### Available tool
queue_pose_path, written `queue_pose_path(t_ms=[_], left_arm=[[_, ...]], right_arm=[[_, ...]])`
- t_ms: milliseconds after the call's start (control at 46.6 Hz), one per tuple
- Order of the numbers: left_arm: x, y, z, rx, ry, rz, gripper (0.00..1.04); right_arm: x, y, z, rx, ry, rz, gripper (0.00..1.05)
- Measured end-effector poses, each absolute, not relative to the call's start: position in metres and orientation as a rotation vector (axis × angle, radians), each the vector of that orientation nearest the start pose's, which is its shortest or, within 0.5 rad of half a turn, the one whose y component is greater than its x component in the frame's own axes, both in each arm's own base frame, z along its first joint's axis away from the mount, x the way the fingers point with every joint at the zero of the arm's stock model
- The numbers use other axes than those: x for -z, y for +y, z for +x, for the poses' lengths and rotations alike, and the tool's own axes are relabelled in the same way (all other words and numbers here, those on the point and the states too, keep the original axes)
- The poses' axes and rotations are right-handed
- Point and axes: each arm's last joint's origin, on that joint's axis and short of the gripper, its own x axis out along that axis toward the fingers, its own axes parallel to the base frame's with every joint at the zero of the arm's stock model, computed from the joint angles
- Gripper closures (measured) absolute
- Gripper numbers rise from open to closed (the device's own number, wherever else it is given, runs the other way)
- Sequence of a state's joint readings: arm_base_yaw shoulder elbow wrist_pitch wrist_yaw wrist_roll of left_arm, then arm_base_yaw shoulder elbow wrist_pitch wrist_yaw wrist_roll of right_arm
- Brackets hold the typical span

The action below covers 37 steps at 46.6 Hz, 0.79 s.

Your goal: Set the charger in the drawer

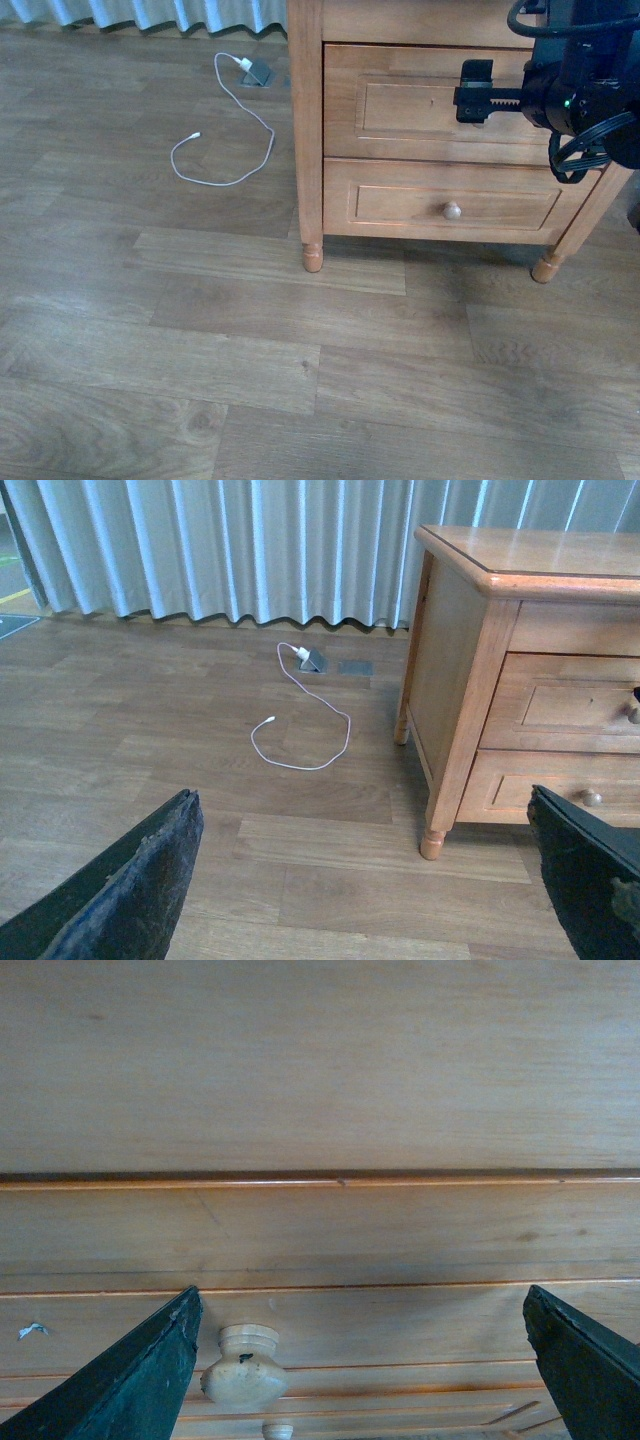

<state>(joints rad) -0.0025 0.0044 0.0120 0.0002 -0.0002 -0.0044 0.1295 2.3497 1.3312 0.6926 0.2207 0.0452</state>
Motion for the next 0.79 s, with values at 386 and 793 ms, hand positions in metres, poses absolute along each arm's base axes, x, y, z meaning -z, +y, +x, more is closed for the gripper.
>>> queue_pose_path(t_ms=[386,793], left_arm=[[-0.167,0.000,0.097,0.002,-0.008,-0.004,0.06],[-0.167,0.000,0.097,0.002,-0.008,-0.004,0.06]], right_arm=[[-0.108,0.050,0.427,0.030,0.298,0.010,0.08],[-0.193,0.013,0.254,-0.098,0.294,0.111,0.08]])
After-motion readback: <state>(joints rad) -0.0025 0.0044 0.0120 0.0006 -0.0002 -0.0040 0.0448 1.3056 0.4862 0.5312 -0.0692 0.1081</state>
